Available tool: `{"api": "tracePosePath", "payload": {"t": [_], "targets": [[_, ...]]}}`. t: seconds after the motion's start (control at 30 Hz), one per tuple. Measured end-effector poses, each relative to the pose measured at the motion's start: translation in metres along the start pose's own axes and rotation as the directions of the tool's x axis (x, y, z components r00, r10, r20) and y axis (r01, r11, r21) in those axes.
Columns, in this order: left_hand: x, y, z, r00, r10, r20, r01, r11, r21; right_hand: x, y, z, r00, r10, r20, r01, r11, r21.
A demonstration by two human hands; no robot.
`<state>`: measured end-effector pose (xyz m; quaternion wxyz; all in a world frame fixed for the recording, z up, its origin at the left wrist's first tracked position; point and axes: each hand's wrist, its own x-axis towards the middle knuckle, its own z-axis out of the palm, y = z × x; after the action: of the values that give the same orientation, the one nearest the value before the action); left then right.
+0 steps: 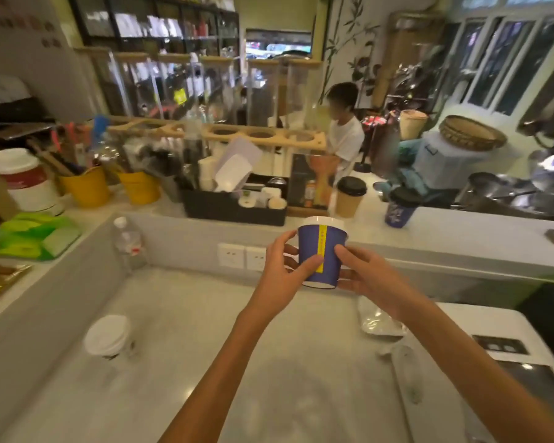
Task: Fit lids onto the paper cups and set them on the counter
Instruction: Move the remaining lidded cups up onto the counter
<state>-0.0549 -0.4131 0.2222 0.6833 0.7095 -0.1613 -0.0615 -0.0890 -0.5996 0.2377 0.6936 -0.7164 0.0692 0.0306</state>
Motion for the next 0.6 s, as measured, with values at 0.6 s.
{"api": "tracePosePath", "payload": {"t": [0.6], "targets": [[0.169, -0.012, 0.339, 0.930, -0.056, 0.364, 0.010, 0.992, 0.129, 0.033, 0.010, -0.356, 0.984, 0.122, -0.127, -0.130, 0.990, -0.059]]}}
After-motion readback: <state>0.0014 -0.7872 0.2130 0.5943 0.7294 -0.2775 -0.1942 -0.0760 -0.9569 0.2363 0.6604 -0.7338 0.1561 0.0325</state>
